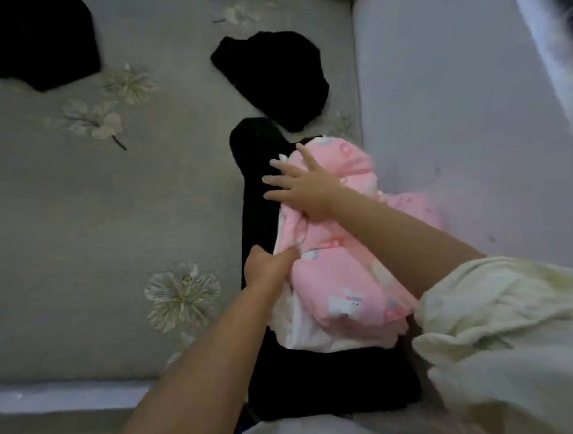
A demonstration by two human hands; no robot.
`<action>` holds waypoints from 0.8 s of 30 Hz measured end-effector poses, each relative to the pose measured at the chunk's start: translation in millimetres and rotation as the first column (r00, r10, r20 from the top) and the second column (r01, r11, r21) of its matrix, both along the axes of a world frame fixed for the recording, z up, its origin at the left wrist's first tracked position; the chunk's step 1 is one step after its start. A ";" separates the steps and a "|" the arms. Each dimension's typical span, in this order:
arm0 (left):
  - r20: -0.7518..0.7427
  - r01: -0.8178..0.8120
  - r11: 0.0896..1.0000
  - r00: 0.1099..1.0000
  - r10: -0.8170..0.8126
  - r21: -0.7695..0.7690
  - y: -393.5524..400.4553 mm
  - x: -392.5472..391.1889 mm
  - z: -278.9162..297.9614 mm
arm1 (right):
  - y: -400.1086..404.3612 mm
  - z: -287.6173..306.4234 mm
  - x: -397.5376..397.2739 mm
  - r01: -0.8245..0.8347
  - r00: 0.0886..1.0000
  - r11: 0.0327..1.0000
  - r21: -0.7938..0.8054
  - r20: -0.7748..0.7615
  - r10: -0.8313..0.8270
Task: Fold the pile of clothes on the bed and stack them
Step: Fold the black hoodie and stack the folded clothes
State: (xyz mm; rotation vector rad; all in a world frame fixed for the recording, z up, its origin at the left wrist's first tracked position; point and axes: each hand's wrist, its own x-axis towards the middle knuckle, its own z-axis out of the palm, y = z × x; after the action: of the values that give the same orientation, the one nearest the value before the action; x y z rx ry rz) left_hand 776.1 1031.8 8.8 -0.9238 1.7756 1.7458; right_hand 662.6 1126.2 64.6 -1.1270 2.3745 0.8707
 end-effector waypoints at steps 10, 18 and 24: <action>-0.153 0.150 0.939 0.967 -0.205 -0.311 -20.5 -6.0 -38.9 | 31.0 -36.4 20.1 -0.004 0.930 0.613 -0.790 -0.228 -0.287; -0.144 0.285 0.950 0.942 -0.303 -0.128 -16.3 -17.6 -35.0 | 95.5 -41.6 92.6 0.732 0.283 0.131 -0.669 0.123 -0.951; -0.315 0.455 0.890 0.840 -0.441 -0.031 3.4 -31.5 -34.3 | 100.6 -45.5 117.7 0.770 0.056 -0.192 -0.608 0.365 -0.929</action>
State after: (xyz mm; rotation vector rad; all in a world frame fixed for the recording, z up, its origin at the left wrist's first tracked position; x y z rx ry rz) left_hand 744.5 1035.2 -25.5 -0.1754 1.9394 1.6689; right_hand 780.3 1226.8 19.1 0.8530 2.7787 -0.5942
